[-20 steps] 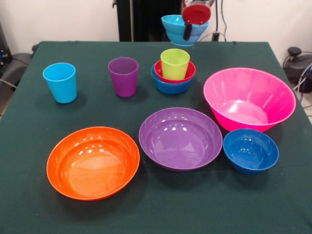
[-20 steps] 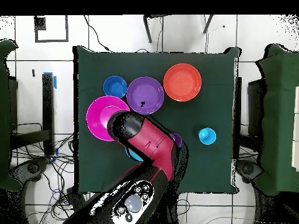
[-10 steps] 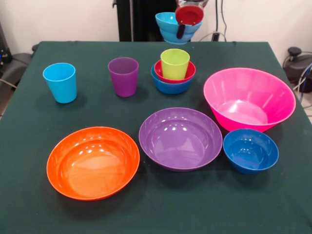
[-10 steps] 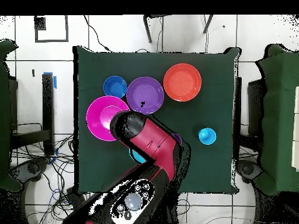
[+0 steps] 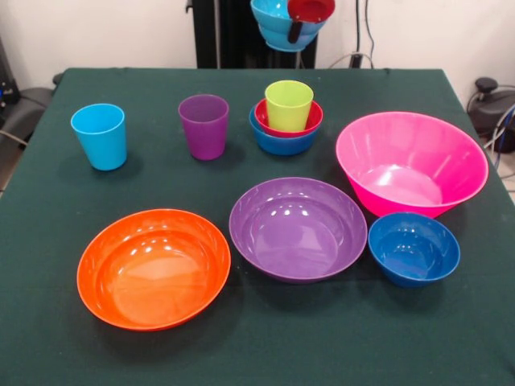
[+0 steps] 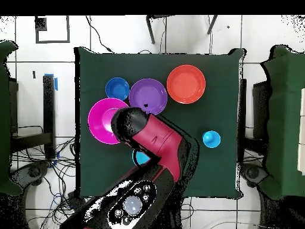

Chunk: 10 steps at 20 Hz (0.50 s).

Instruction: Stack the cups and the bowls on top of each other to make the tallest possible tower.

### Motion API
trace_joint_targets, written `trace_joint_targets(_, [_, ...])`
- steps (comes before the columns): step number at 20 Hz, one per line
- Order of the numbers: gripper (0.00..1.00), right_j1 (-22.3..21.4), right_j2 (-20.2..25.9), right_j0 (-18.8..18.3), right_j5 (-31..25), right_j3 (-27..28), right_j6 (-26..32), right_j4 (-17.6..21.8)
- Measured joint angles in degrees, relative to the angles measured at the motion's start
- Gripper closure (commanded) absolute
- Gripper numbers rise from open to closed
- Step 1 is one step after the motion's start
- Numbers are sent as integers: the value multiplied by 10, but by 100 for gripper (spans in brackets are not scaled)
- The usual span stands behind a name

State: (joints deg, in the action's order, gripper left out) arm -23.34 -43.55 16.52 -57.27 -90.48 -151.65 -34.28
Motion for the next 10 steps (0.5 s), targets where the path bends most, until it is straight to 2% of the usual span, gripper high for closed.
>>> trace_joint_targets(10, [100,0,-5,0,-7,18,0,0])
